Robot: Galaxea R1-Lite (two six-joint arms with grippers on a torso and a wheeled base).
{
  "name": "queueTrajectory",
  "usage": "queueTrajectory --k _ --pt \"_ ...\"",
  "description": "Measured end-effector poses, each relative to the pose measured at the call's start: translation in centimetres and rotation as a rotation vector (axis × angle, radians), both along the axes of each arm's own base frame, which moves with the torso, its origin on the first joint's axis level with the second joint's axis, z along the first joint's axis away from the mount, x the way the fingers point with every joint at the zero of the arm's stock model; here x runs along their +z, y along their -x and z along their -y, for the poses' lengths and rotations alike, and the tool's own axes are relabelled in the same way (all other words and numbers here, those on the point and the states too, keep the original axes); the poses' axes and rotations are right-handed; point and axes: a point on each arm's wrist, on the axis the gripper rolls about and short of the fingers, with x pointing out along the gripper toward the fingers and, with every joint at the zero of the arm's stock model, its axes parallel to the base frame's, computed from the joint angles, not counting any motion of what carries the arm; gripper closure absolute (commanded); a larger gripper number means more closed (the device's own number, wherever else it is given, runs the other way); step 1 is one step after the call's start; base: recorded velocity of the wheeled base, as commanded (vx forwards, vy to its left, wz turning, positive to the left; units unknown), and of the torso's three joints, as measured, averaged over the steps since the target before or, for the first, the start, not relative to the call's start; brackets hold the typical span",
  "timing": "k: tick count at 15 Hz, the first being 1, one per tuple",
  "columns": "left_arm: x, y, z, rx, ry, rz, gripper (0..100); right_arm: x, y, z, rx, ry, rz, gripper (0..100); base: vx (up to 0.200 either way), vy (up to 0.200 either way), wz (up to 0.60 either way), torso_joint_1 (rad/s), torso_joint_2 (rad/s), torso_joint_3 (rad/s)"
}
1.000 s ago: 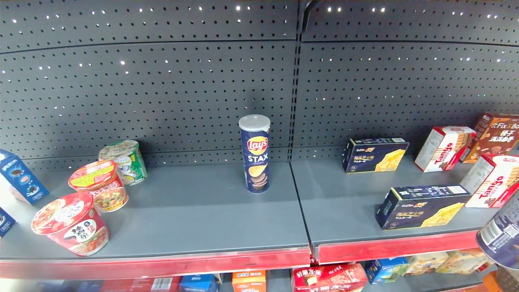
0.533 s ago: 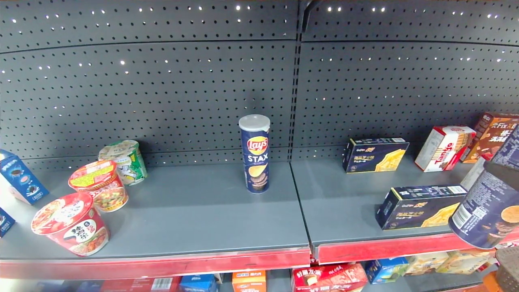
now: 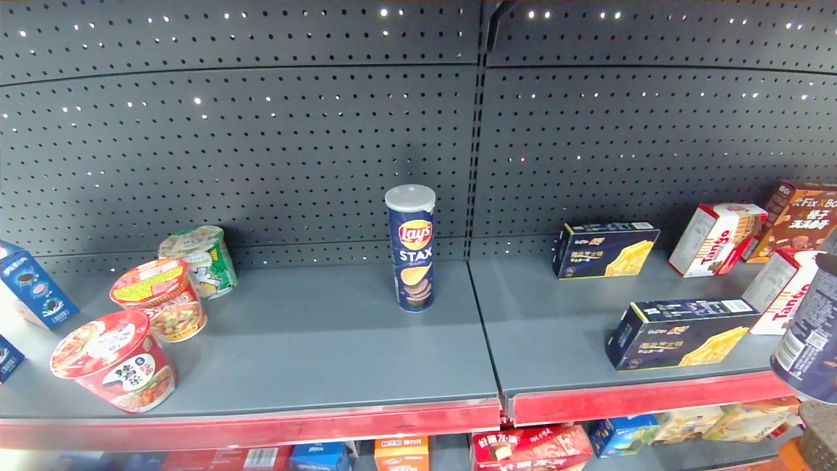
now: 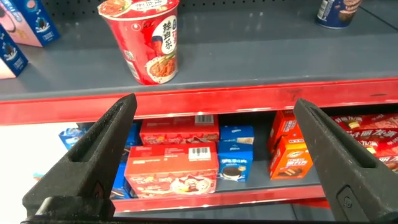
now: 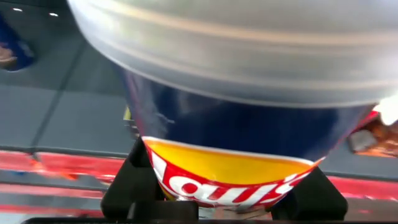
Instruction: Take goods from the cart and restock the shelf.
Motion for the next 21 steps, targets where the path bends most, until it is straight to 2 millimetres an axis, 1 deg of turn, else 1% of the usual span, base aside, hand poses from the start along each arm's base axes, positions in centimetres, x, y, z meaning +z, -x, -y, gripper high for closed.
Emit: queueTrajectory --k 3,7,8,9,11,12,14,15,17,19,21 --pt "0.0 0.0 0.0 0.006 0.004 0.0 0 -0.4 0.0 1.1 -0.084 0.036 -0.017 100 0.0 0.0 0.0 0.0 0.0 0.0" --pt "0.0 0.0 0.0 0.017 -0.043 0.001 0 -1.0 0.1 1.5 -0.172 0.08 -0.035 100 0.0 0.0 0.0 0.0 0.0 0.0" --pt "0.3 0.1 0.0 0.014 -0.049 0.01 0 -1.0 0.1 1.4 -0.17 0.081 -0.034 100 0.0 0.0 0.0 0.0 0.0 0.0" --pt "1.0 0.2 0.0 0.002 -0.049 0.026 0 -0.7 0.0 1.4 -0.169 0.082 -0.025 100 0.0 0.0 0.0 0.0 0.0 0.0" --pt "4.0 0.2 0.1 -0.038 -0.029 0.065 0 -0.4 0.0 1.3 -0.166 0.083 -0.013 100 0.0 0.0 0.0 0.0 0.0 0.0" --pt "5.9 -0.1 0.1 -0.077 -0.025 0.085 0 -0.3 0.0 1.3 -0.165 0.083 -0.009 100 0.0 0.0 0.0 0.0 0.0 0.0" --pt "10.0 -1.2 0.3 -0.233 -0.035 0.119 0 -0.2 0.0 1.3 -0.166 0.083 -0.004 100 0.0 0.0 0.0 0.0 0.0 0.0" --pt "11.5 -2.1 0.4 -0.276 -0.038 0.115 0 -0.2 0.0 1.3 -0.168 0.082 -0.003 100 0.0 0.0 0.0 0.0 0.0 0.0" --pt "14.5 -4.5 0.7 -0.324 -0.039 0.105 0 -0.1 0.0 1.3 -0.169 0.079 0.011 100 0.0 0.0 0.0 0.0 0.0 0.0" --pt "17.4 -7.5 1.2 -0.359 -0.035 0.102 0 -0.1 0.0 1.3 -0.168 0.077 0.023 100 0.0 0.0 0.0 0.0 0.0 0.0" --pt "19.0 -10.5 2.1 -0.447 -0.026 0.072 0 -0.4 0.0 1.3 -0.166 0.074 0.013 100 0.0 0.0 0.0 0.0 0.0 0.0"
